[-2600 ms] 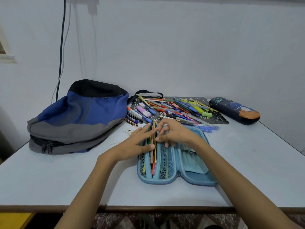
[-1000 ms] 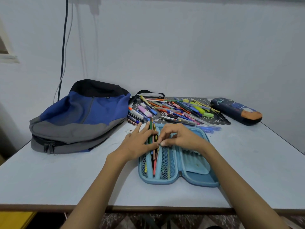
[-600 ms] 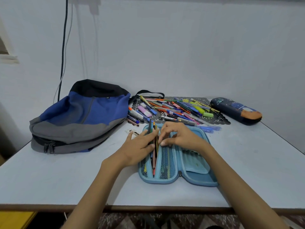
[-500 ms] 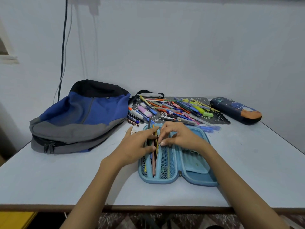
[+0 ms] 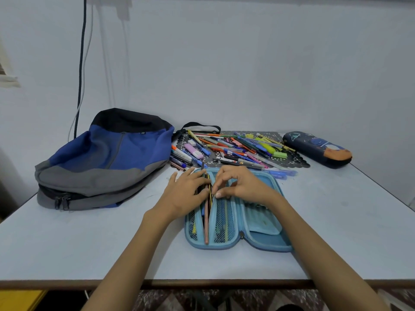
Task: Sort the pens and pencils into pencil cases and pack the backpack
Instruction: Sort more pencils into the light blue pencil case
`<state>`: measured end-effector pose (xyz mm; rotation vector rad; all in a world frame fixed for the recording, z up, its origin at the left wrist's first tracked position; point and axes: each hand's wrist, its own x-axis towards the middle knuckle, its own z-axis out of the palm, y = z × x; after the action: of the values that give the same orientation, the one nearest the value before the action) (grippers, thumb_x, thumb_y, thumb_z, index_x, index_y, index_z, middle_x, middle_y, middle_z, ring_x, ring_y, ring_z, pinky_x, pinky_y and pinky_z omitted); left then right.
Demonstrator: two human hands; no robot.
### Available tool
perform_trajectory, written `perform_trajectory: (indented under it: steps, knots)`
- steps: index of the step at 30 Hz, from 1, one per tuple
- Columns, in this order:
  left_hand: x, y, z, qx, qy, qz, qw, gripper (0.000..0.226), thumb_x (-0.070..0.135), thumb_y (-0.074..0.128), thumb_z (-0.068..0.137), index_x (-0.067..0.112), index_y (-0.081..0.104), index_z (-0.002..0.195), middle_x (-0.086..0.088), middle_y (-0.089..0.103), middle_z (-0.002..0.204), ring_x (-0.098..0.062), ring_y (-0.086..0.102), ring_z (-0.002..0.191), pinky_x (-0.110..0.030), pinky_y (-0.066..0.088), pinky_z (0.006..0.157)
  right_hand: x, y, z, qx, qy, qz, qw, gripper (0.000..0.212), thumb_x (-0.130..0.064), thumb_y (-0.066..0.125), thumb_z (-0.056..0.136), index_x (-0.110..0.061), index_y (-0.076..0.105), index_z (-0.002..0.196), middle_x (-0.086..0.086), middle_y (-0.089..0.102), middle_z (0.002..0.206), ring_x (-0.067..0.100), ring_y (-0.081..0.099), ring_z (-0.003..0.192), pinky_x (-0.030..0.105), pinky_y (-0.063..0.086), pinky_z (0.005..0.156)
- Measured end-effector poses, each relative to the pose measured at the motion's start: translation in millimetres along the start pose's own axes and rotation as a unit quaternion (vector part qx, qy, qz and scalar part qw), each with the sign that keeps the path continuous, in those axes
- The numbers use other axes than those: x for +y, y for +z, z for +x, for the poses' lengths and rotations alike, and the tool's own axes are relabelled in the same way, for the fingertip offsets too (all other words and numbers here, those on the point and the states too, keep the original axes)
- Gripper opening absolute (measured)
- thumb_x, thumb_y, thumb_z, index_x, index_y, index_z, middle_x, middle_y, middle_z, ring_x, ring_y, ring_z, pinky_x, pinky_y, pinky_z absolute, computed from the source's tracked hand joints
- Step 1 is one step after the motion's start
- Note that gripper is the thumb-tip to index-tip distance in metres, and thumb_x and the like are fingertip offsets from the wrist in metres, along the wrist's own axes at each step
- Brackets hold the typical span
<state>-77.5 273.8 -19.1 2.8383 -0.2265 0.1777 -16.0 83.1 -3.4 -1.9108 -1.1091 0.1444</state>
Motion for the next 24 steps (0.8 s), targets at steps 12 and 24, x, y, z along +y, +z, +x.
perform_trajectory:
  steps: [12, 24]
  knots:
    - [-14, 8, 2, -0.003, -0.008, -0.051, 0.999, 0.091, 0.082, 0.023, 0.068, 0.037, 0.036, 0.146, 0.005, 0.009, 0.163, -0.018, 0.008, 0.150, -0.052, 0.019, 0.117, 4, -1, 1, -0.013, -0.016, -0.062, 0.998, 0.008, -0.015, 0.079, 0.077, -0.013, 0.076, 0.084, -0.009, 0.072, 0.097, 0.012, 0.061, 0.095, 0.026, 0.042, 0.090]
    - [-11, -1, -1, -0.010, -0.022, 0.016, 1.000, 0.083, 0.082, 0.019, 0.065, 0.047, 0.042, 0.137, 0.008, 0.020, 0.160, -0.016, 0.008, 0.149, -0.055, 0.011, 0.118, -3, -1, 10, -0.078, 0.004, -0.318, 0.945, 0.022, -0.003, 0.058, 0.087, -0.025, 0.059, 0.089, -0.007, 0.054, 0.105, 0.013, 0.046, 0.101, 0.037, 0.044, 0.079]
